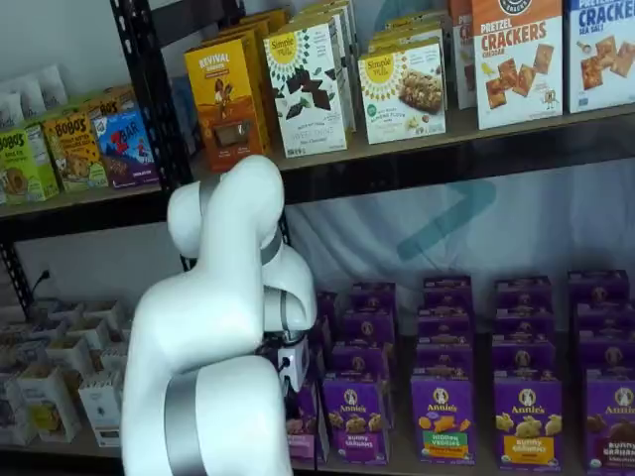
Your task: Pick up the purple box with a pink patch in the middle, on the bottom shelf, the first box from the left
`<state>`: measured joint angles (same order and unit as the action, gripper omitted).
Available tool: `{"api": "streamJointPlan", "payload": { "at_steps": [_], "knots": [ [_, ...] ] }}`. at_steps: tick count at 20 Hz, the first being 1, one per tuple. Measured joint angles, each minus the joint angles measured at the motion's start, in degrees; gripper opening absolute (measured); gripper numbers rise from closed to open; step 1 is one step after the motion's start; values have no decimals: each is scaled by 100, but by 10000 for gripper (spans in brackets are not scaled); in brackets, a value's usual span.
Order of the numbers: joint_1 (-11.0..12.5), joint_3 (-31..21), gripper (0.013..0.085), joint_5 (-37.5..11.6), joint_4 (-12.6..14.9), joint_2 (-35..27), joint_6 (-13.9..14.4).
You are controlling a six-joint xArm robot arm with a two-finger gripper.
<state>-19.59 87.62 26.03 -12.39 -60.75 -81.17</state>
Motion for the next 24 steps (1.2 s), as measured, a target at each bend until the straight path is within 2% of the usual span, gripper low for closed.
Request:
{"api": "streamJointPlan", "payload": {
  "at_steps": [1, 2, 18, 19, 20, 23, 24],
  "knots": [
    [0, 2, 690, 11, 16, -1, 15],
    [0, -1, 650, 13, 27, -1, 25],
    [-2, -77, 650, 11, 125, 21, 110],
    [-2, -85, 610, -4, 122, 22, 108],
    [-3, -87, 610, -8, 119, 23, 105],
    [-8, -112, 530, -81, 52, 27, 46],
    [-10, -119, 530, -108, 38, 27, 34]
  ]
}}
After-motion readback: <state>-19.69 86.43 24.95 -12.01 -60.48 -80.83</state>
